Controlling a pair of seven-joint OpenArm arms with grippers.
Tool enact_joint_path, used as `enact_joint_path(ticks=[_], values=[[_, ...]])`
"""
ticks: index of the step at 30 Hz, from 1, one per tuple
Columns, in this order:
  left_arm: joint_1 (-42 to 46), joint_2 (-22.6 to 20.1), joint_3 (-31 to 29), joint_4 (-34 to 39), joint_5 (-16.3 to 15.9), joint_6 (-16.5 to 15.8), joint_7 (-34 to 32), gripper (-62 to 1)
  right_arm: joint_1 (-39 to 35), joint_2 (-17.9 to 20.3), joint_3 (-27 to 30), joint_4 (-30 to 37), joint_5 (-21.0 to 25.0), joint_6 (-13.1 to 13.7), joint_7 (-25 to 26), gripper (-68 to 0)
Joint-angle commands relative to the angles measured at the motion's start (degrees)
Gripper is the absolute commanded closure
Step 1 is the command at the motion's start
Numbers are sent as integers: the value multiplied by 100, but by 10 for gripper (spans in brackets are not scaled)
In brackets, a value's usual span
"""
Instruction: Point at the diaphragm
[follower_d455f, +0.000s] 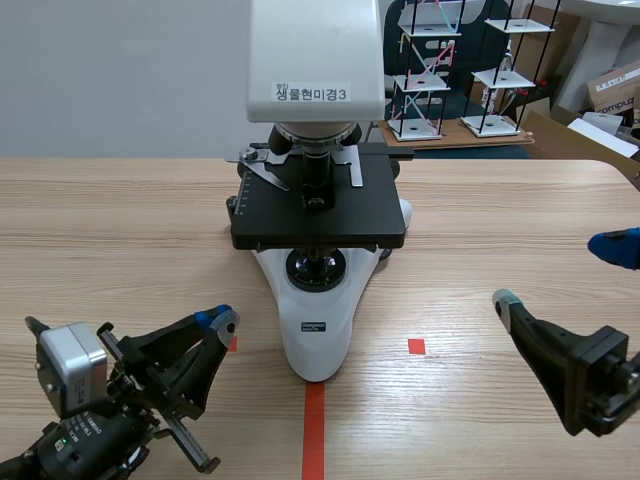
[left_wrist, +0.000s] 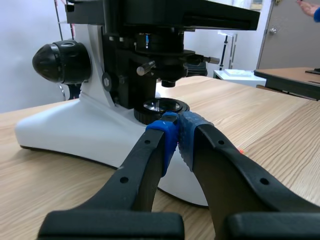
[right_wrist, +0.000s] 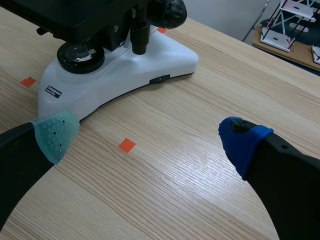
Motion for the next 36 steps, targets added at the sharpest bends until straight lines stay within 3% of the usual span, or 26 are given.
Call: enact_joint_path(ticks=[1,36], values=[[-31,-33,-26,107,-13,-13,-37,-17,33,17,-26,118,44,2,61,-617],[-31,-33,-26,107,-15,11,66,-17,33,17,-26,118,44,2,61,-617]])
